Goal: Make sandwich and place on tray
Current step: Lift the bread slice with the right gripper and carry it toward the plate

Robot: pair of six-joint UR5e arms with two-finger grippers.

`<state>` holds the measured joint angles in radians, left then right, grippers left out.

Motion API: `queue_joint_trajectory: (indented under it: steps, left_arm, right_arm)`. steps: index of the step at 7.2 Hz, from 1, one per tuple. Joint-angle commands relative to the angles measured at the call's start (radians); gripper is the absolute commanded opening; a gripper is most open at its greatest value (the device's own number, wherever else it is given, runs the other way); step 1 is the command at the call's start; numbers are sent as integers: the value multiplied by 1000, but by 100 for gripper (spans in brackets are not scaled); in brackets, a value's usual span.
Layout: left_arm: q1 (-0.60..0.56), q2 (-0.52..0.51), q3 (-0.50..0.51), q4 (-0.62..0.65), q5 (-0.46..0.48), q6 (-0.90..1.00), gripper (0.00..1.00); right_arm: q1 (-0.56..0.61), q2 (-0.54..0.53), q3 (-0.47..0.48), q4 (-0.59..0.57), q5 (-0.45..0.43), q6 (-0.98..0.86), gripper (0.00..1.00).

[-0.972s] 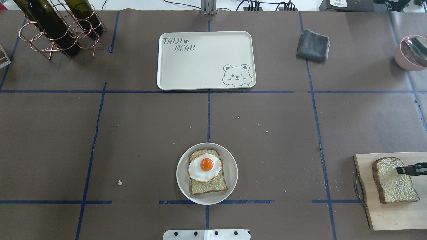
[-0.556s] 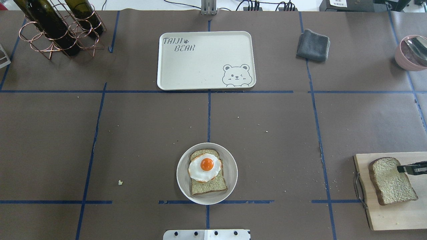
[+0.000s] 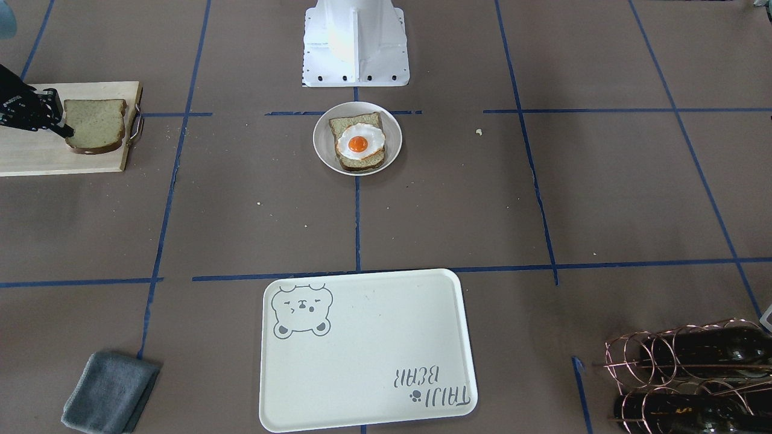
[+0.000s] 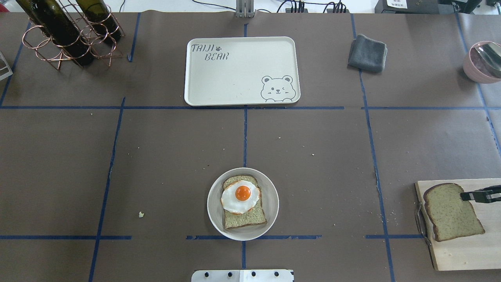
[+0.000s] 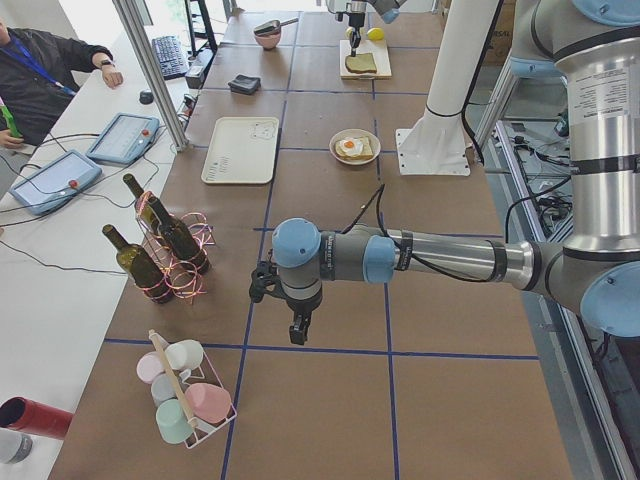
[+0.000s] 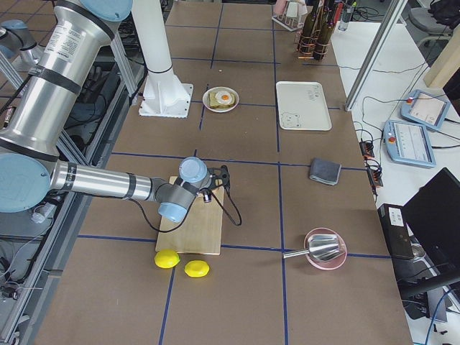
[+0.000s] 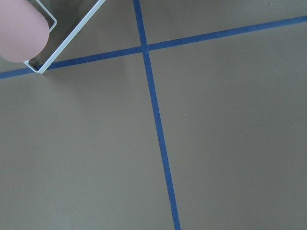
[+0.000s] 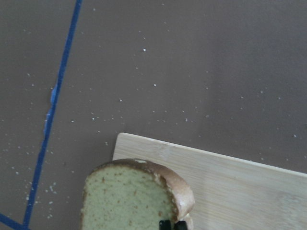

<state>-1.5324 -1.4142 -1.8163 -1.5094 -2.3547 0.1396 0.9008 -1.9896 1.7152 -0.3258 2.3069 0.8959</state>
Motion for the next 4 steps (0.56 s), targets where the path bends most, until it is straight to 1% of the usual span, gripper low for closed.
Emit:
queue_joint_trajectory:
  steps: [1, 3, 4]
  left_arm:
    - [0, 1, 0, 0, 0, 0, 100]
    - [0, 1, 0, 0, 0, 0, 100]
    - [0, 1, 0, 0, -2, 0, 100]
  right_arm:
    - [64, 59, 14, -5, 100, 6, 0]
    - [59, 193, 15, -27, 106, 101, 0]
    - [56, 274, 17, -74, 120, 122, 0]
